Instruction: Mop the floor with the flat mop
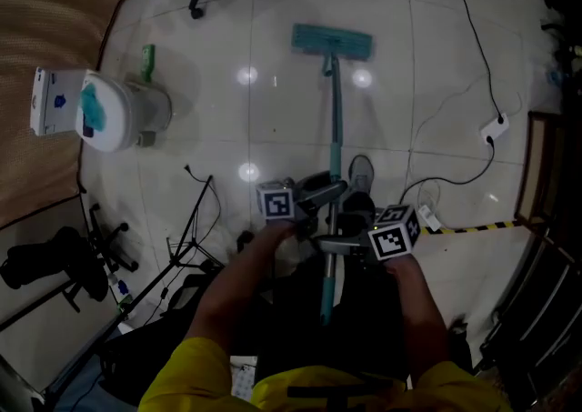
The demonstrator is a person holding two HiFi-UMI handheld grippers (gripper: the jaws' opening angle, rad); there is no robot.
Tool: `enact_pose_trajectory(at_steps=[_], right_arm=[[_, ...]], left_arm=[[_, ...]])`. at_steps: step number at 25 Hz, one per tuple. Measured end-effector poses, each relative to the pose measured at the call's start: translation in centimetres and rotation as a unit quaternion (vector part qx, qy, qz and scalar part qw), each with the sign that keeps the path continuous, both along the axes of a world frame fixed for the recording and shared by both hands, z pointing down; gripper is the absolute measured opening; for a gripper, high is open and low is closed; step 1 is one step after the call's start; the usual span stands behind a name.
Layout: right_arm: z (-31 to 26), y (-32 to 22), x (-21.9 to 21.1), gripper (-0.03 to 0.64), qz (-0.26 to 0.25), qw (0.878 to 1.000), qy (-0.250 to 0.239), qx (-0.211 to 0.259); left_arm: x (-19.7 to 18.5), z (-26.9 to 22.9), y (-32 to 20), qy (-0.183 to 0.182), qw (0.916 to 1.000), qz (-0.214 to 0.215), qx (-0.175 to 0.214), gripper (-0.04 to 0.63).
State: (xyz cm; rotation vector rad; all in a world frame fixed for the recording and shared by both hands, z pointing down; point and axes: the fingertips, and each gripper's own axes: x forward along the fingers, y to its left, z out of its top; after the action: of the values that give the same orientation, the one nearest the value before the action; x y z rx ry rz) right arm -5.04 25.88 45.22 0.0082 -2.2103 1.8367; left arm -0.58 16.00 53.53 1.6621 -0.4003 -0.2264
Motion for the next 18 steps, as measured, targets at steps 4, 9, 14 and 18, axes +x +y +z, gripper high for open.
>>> enact_pose_trajectory(at_steps=[4,9,14,18], right_arm=[[0.0,6.9,-0.4,0.348,-0.001,0.999,0.001,-0.032],[1.0,12.0,-0.9,0.348,-0.007,0.998,0.003,-0.056],[1.6,15.5,-1.6,0.348,-0.012,0.998,0.008,-0.060],[1.6,17.2,-2.3,0.347,-0.006,0.997,0.005,-0.074]], left_arm=[[-0.8,-0.1,7.2,0.014,0.9996,-0.010,-0.020,0.353],[-1.9,1.4,12.9,0.015,0.9988,-0.009,-0.047,0.353],[-2.1,2.0,16.2,0.012,0.9988,0.004,-0.047,0.353],[-2.3,2.0,17.9,0.021,0.9977,-0.006,-0.065,0.347]])
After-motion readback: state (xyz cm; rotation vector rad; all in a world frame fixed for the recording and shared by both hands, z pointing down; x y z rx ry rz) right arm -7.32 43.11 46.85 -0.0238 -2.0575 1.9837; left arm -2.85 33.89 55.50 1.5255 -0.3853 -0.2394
